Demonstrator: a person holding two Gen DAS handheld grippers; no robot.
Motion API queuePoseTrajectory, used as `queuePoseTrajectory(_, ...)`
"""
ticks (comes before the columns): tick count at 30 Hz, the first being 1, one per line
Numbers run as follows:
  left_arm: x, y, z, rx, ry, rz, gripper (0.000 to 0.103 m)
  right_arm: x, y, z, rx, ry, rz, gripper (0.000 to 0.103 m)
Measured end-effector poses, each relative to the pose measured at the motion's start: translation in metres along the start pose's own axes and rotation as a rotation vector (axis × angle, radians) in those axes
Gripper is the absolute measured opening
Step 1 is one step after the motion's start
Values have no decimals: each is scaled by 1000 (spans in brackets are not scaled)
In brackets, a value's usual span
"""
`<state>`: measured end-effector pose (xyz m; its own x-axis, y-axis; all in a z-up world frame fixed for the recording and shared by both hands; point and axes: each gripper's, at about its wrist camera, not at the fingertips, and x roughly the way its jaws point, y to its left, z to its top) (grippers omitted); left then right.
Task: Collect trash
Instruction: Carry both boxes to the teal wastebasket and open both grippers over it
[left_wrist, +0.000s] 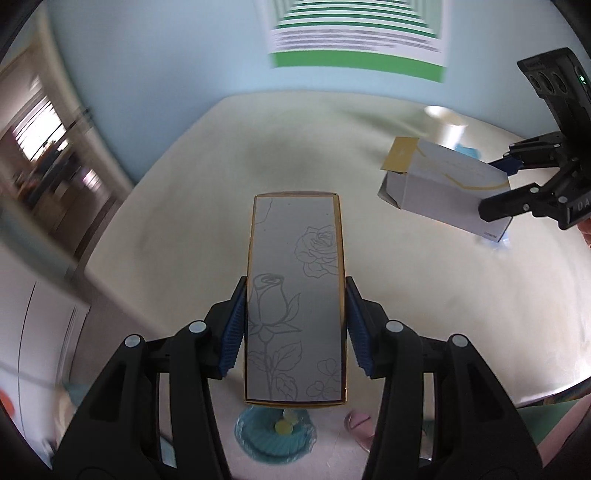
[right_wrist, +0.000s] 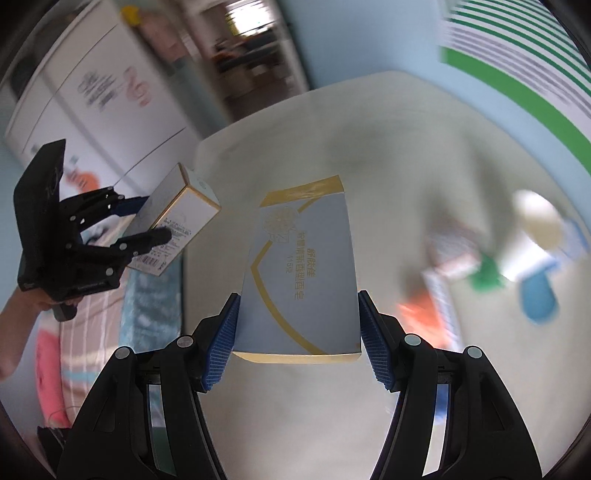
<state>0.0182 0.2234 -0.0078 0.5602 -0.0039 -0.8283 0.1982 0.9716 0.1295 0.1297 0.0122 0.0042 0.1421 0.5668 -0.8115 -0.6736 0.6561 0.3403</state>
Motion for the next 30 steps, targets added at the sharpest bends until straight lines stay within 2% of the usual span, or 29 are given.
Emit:
queuePoseTrajectory(7,-23,77,-61,-167,40,96,47,61,82,41,-161,79,126,63)
queuePoseTrajectory(12,-34,122,-108,-285,71,145,47,102,141,57,-271,143,202,63)
queuePoseTrajectory(17,-37,156,-154,-385,118,184,47,140,182,63,-347,209,258,63)
queuePoseTrajectory(24,-21,187,-212,-500,194,181,47,201,231,52,-430,337,306,63)
queuePoseTrajectory(30,24,198,-253,-584,290,114,47,267,260,31,-440,503,292,63)
